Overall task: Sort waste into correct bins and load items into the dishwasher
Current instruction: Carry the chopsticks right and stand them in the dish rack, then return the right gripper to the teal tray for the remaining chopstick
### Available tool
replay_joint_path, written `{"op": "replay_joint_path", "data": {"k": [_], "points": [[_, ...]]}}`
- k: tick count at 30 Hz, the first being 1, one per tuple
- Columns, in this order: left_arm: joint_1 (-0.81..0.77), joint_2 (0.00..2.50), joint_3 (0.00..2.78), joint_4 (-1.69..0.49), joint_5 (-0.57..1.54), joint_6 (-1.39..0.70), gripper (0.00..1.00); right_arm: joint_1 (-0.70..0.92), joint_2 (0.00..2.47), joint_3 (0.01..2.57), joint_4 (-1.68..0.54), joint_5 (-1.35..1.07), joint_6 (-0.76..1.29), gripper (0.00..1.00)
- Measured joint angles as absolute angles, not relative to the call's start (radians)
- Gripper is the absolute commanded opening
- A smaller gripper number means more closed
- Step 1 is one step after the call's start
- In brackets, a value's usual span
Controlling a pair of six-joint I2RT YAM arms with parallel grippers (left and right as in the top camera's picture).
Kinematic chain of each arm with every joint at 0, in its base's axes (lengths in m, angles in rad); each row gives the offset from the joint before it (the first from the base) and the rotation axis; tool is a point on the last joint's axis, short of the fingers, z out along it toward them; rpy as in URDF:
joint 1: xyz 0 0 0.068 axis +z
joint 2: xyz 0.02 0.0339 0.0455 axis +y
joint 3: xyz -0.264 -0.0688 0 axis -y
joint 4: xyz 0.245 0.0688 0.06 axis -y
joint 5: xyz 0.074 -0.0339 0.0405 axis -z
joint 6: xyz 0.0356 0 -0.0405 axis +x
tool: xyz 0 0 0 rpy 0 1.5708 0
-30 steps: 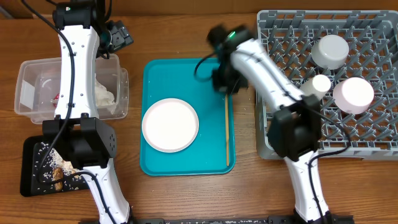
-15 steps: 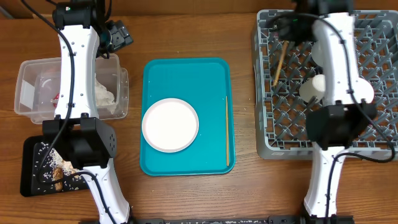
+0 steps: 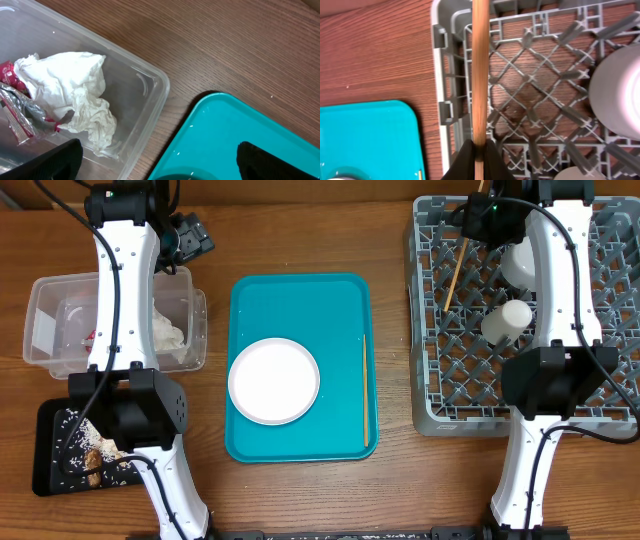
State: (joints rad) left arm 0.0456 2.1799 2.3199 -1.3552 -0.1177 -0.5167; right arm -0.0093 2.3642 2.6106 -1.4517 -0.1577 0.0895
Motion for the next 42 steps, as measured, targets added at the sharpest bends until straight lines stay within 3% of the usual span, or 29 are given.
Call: {"op": "replay_joint_path", "data": {"k": [5, 13, 16, 27, 42], "points": [[0.046, 2.180, 2.320, -1.354, -0.118, -0.517, 1.00, 0.002, 2.370, 2.610, -1.457, -0.170, 0.072, 0.13], [0.046, 2.180, 2.320, -1.354, -0.117, -0.517, 1.00, 0.007, 2.384, 2.578, -1.479, -0.196, 0.067, 0.53], [0.046, 2.180, 2.320, -1.354, -0.118, -0.517, 1.00, 0.007, 2.387, 2.576, -1.494, -0.214, 0.064, 0.61], [0.046, 2.180, 2.320, -1.355, -0.118, -0.517, 1.00, 0.023, 2.387, 2.576, -1.608, -0.274, 0.064, 0.62], [0.046, 2.180, 2.320, -1.354, -0.118, -0.517, 1.00, 0.343, 2.387, 2.392, -1.694, -0.335, 0.086, 0.63]]}}
